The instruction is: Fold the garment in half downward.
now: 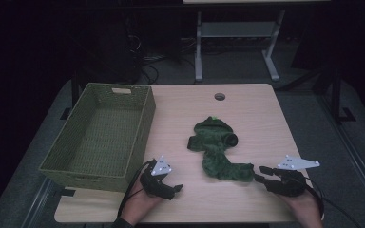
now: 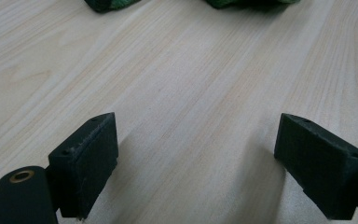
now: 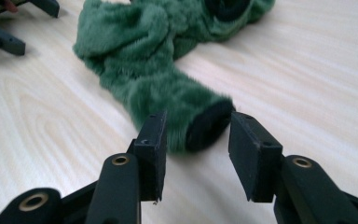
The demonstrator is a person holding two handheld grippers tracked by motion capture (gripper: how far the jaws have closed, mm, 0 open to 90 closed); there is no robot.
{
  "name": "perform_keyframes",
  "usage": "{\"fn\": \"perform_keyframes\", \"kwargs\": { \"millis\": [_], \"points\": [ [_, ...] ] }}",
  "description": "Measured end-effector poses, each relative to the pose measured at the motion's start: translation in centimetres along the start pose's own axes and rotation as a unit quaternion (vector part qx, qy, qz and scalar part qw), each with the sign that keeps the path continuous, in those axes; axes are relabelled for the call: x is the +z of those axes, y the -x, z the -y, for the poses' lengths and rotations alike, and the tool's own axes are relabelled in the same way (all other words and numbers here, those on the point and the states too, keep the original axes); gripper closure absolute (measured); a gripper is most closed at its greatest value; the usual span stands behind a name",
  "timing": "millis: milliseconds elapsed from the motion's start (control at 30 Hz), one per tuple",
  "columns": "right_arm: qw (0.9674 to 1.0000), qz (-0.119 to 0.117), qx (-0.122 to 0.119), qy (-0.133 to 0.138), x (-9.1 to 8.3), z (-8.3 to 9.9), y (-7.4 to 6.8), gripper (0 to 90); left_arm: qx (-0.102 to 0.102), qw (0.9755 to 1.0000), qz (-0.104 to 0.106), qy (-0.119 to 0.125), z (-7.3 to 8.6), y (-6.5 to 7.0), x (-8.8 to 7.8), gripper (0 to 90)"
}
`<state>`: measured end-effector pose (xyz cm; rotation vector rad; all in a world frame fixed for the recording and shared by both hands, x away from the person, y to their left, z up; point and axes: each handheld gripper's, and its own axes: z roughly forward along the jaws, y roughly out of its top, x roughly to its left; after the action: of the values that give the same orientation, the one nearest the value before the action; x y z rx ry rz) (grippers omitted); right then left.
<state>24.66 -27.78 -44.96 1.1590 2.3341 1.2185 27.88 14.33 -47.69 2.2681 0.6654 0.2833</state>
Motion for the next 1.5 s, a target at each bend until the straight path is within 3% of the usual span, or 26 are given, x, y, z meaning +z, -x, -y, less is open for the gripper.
{"fn": "perform_keyframes", "kwargs": {
  "millis": [267, 633, 700, 733, 767, 800, 833, 867, 1000, 1267, 1500],
  "points": [
    [0.9996, -0.012, 0.015, -0.018, -0.5, 1.9, 0.0, 56.8, 0.0, 1.0, 0.0, 0.0, 0.0, 0.0, 0.0, 12.8],
    [0.999, -0.033, 0.013, -0.027, 1.4, 1.2, 0.1, 60.0, -0.001, 1.0, -0.001, 0.001, 0.0, 0.0, 0.0, 12.9],
    [0.9988, -0.036, 0.013, -0.031, 1.8, 1.0, 0.3, 64.2, -0.001, 1.0, -0.001, 0.001, 0.0, 0.0, 0.0, 12.9],
    [0.9985, -0.04, 0.012, -0.036, 2.2, 0.8, 0.2, 70.9, -0.001, 1.0, -0.001, 0.001, 0.0, 0.0, 0.0, 12.9],
    [0.9985, -0.04, 0.012, -0.036, 2.2, 0.8, 0.2, 70.9, -0.001, 1.0, -0.001, 0.001, 0.0, 0.0, 0.0, 12.9],
    [0.9985, -0.039, 0.007, -0.037, 2.3, 0.8, 0.2, 78.4, -0.001, 1.0, -0.001, 0.001, 0.0, 0.0, 0.0, 12.8],
    [0.9985, -0.039, 0.007, -0.037, 2.3, 0.8, 0.2, 78.4, 0.0, 1.0, -0.001, 0.001, 0.0, 0.0, 0.0, 12.8],
    [0.9986, -0.038, 0.01, -0.034, 2.1, 0.8, 0.2, 82.6, -0.001, 1.0, -0.001, 0.001, 0.0, 0.0, 0.0, 12.9],
    [0.9988, -0.04, 0.007, -0.029, 1.8, 0.7, 0.3, 84.0, -0.001, 1.0, -0.001, 0.001, 0.0, 0.0, 0.0, 12.8],
    [0.9984, -0.048, -0.03, 0.001, 1.0, -1.0, -0.3, 84.8, -0.001, 1.0, -0.001, 0.001, 0.0, 0.0, 0.0, 12.9],
    [0.996, -0.066, -0.053, 0.03, 0.9, -2.9, -1.2, 85.0, 0.0, 1.0, -0.001, 0.001, 0.0, 0.0, 0.1, 12.9]
  ]
}}
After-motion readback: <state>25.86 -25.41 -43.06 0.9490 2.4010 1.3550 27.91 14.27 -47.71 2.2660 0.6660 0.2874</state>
